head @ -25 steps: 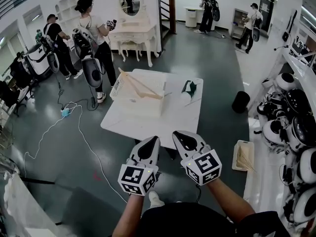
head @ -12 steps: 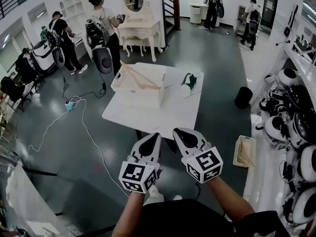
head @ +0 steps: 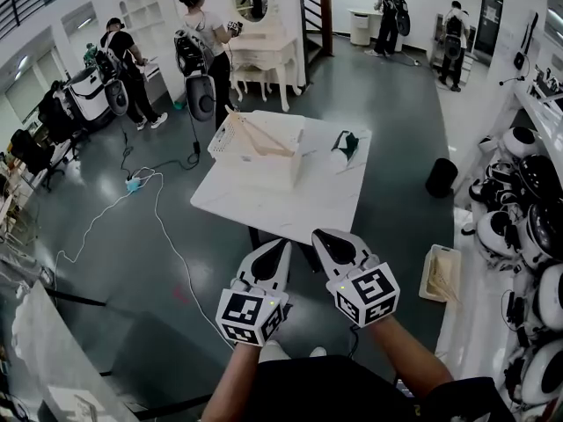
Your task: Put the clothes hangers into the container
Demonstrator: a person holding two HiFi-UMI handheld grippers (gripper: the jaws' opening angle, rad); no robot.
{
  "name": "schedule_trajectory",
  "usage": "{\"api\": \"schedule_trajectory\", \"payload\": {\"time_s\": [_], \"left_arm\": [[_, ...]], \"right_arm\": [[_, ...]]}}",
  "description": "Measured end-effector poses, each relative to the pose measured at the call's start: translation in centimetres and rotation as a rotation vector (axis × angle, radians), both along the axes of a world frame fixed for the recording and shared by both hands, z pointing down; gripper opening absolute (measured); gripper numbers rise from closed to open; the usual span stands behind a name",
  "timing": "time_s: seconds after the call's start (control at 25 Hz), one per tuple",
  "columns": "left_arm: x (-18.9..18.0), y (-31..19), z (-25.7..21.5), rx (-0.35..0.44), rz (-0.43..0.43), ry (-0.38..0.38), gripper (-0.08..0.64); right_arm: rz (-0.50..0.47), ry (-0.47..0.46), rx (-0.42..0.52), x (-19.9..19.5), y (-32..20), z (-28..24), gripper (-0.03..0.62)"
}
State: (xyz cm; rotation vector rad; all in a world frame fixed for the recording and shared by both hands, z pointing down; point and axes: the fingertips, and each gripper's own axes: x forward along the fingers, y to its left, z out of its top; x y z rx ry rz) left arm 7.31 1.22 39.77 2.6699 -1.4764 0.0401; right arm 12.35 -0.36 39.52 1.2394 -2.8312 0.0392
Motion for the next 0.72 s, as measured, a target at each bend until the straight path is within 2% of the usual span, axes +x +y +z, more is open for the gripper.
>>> {"api": "schedule_trajectory", "payload": {"time_s": [0.72], "left_arm": [[-2.3, 0.9, 0.2, 0.001, -0.035, 0.035, 0.003]], "right_arm": [[-0.021, 0.029, -0.004, -1.9, 0.4, 0.4, 0.018]]}}
